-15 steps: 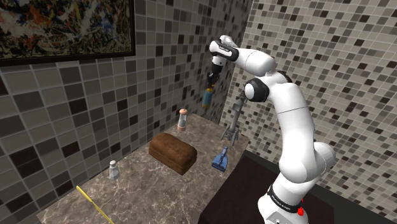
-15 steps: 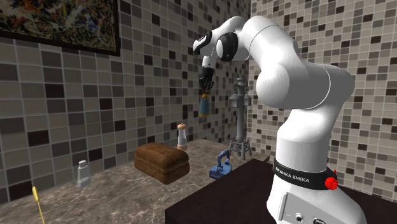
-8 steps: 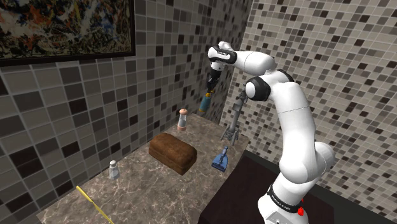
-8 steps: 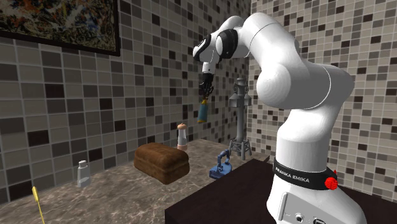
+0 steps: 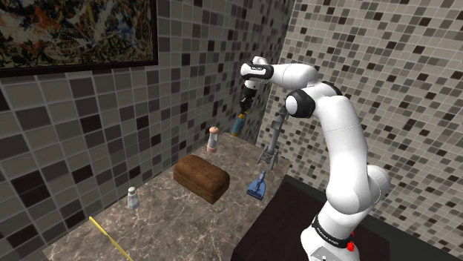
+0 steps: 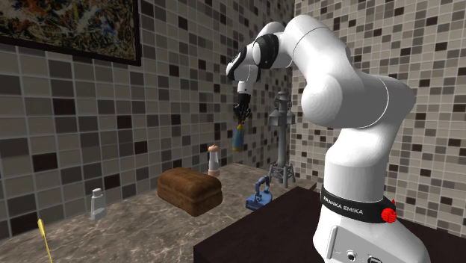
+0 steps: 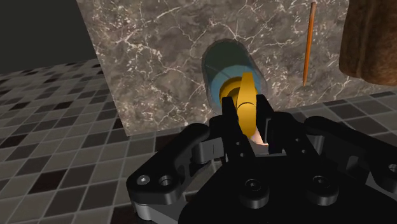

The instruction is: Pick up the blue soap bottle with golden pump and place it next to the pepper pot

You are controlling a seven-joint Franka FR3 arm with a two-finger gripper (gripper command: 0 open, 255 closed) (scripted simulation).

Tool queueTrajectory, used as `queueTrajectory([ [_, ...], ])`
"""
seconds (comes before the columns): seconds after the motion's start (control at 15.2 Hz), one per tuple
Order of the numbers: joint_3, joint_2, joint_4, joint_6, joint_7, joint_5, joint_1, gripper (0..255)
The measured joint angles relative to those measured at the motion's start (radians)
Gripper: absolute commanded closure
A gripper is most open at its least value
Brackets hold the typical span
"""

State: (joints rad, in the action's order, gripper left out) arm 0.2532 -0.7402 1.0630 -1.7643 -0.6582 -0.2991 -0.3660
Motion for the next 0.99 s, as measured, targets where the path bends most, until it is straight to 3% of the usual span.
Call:
queueTrajectory([
  [0.99, -0.009, -0.04, 0.135, -0.17, -0.031, -0.017, 0.012, 255],
])
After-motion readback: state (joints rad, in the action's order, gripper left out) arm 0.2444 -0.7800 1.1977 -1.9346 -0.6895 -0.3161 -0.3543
